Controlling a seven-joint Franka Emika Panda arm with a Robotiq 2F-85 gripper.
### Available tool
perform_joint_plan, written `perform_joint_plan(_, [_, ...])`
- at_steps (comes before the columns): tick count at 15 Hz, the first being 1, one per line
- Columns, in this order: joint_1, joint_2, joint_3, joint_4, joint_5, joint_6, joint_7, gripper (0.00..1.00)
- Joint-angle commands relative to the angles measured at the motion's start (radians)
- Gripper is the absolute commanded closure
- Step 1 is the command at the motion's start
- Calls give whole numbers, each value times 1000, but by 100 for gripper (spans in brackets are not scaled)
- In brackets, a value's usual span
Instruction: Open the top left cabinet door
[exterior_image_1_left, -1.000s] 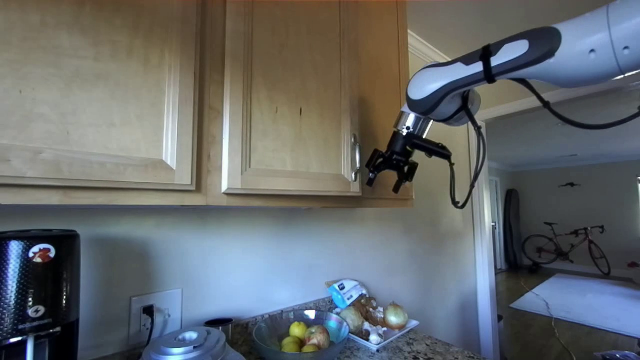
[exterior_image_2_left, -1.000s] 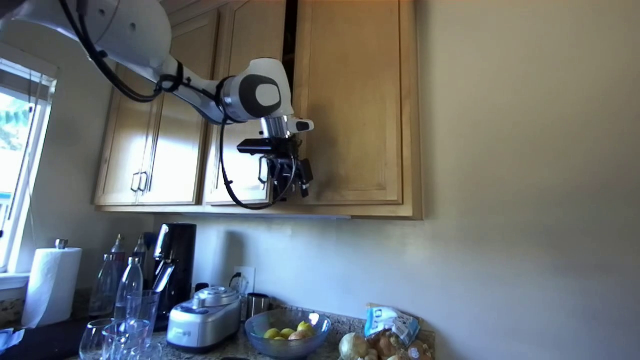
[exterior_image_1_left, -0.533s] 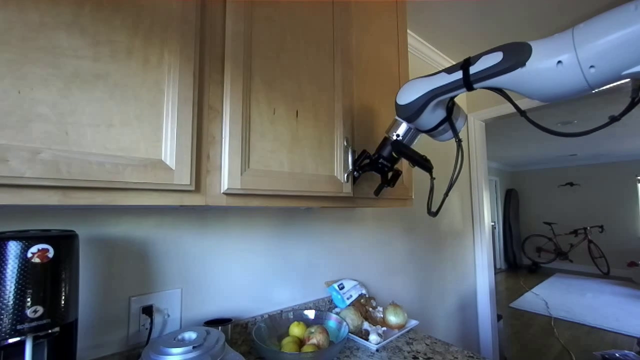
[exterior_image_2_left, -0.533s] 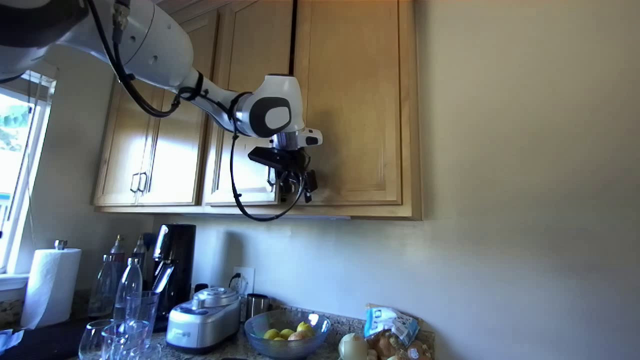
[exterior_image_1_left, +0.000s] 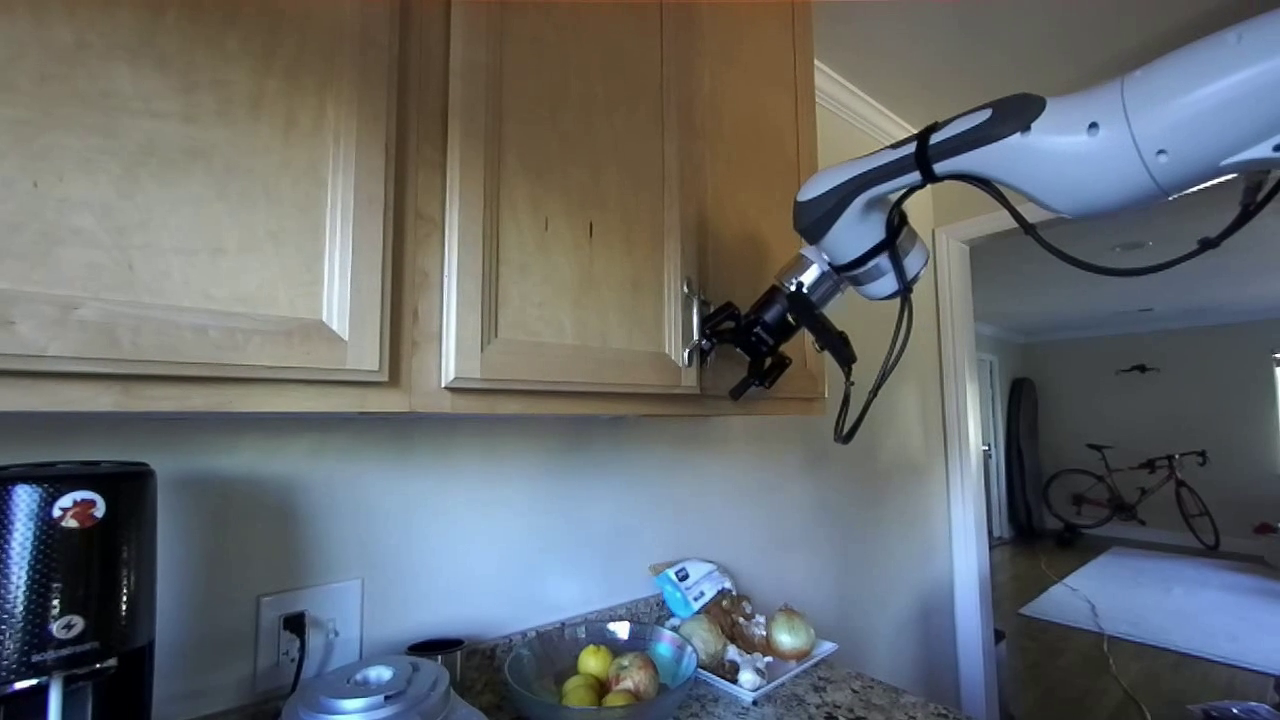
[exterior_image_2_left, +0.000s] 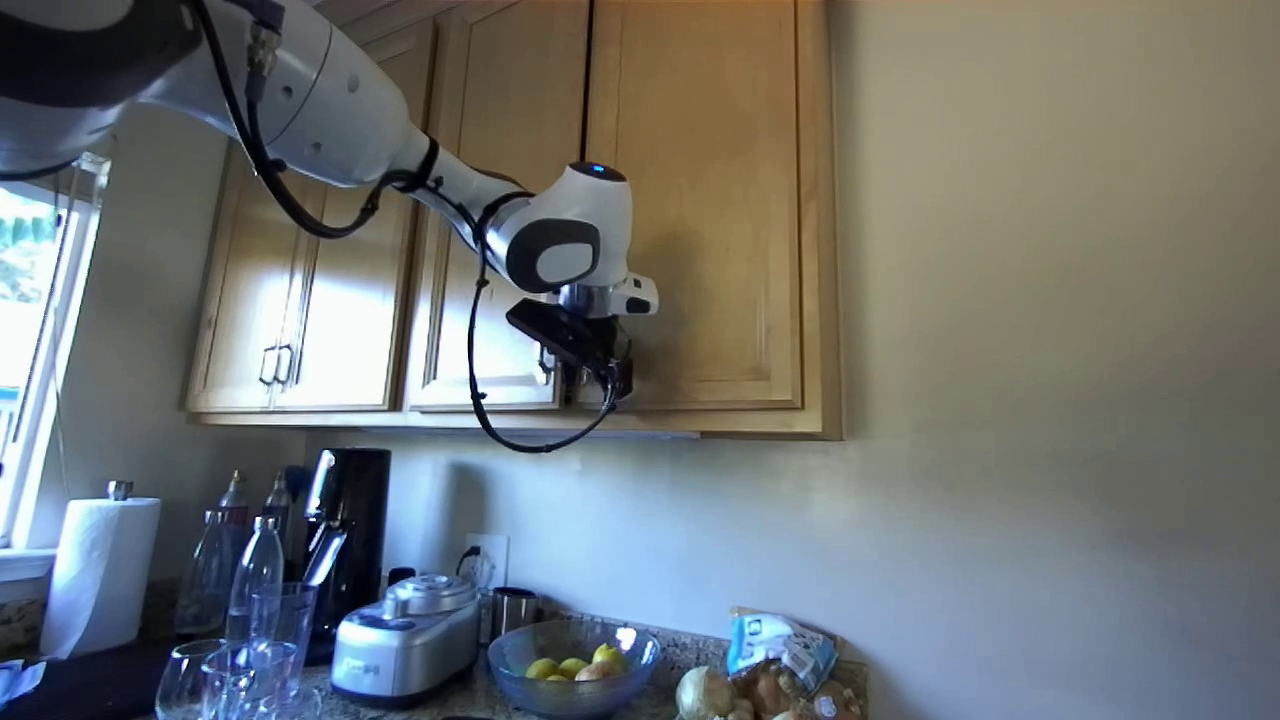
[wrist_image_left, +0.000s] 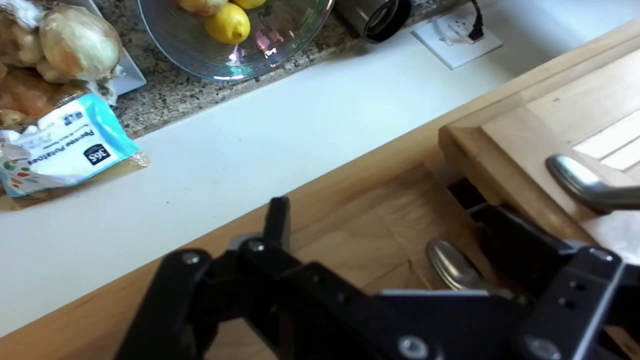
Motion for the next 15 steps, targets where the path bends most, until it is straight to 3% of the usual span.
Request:
perform_joint_plan(1, [32,2,10,34,136,-98,-72,0])
perform_joint_plan(6, [32,-51,13,26,141,-276,-77,0])
perform_joint_plan(10, [82,-67,75,53,93,-434,-63,0])
perform_joint_plan(15, [117,-118,142,28,-68,-310,-39,0])
